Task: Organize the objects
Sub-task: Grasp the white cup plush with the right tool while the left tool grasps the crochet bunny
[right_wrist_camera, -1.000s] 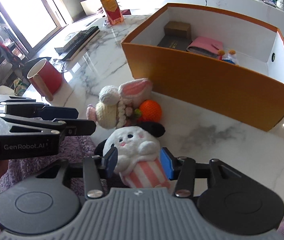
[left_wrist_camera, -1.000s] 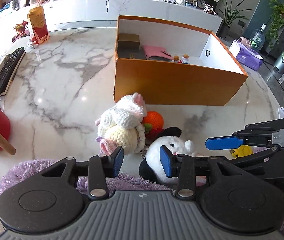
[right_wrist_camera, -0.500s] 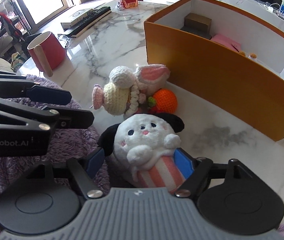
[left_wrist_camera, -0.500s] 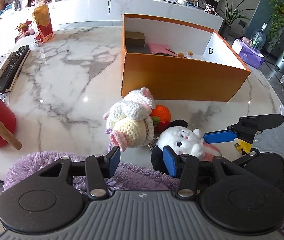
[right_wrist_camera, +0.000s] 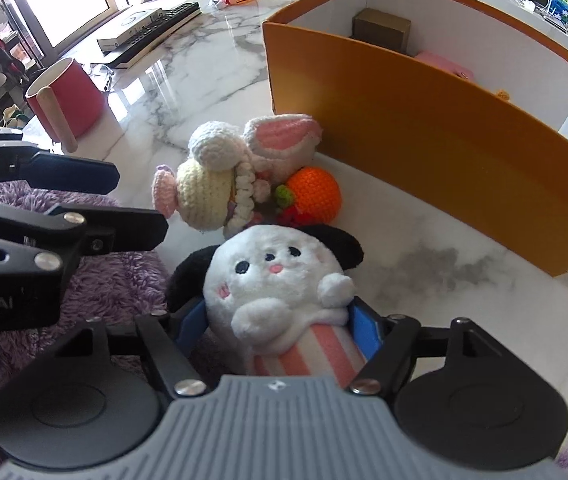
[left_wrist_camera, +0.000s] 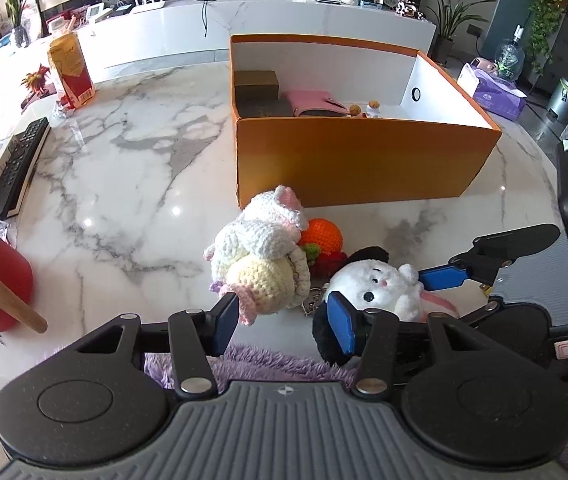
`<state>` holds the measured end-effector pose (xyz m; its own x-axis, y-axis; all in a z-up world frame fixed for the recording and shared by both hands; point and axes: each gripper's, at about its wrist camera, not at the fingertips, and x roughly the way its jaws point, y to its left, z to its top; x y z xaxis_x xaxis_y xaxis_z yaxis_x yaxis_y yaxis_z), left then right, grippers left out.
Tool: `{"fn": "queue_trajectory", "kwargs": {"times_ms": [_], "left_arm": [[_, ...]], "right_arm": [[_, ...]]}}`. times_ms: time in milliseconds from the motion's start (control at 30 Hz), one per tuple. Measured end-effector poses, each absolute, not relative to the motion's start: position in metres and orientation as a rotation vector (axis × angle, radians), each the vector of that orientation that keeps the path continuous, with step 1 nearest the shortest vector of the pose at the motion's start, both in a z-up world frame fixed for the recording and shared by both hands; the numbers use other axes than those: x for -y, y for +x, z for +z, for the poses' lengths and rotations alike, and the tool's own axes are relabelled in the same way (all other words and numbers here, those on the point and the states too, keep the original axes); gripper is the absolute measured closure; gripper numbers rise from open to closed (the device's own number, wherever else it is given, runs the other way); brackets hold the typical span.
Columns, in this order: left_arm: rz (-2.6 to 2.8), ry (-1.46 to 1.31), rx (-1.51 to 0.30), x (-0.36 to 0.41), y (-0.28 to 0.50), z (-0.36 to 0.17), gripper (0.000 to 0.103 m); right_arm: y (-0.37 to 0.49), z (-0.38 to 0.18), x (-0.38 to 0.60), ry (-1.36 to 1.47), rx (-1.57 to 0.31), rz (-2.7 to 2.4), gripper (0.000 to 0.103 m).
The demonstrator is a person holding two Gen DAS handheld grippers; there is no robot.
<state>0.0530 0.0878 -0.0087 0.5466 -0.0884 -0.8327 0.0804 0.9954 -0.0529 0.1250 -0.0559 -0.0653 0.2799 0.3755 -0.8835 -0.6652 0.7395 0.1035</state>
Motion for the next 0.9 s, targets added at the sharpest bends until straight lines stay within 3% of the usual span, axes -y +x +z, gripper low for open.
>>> {"fn": "queue_trajectory", "kwargs": {"times_ms": [233,567,633,900], "left_arm": [[-0.136,0.046,-0.991,-0.083,0.081,-0.009,0.030],[-0.150,0.143,-1.087,-0.074,0.126,-0.032,0.026],[-0.146,0.155,-1.098,-0.072,0.132,-0.037,0.020],[-0.109,0.306,-1.197,-0.065,0.149,-0.051,0.020]], "right_arm": [[0.132,-0.036,0.093,-0.237,-1.039,0.648,0.030],[0.171,-0.032,0.132,-0.142,-1.039,0.508,0.030],[0.176,-0.035,0.135,-0.128,-1.047,0.505,0.030],[0.189,-0.045,0.140,-0.104,-1.077,0.503,0.029]]}}
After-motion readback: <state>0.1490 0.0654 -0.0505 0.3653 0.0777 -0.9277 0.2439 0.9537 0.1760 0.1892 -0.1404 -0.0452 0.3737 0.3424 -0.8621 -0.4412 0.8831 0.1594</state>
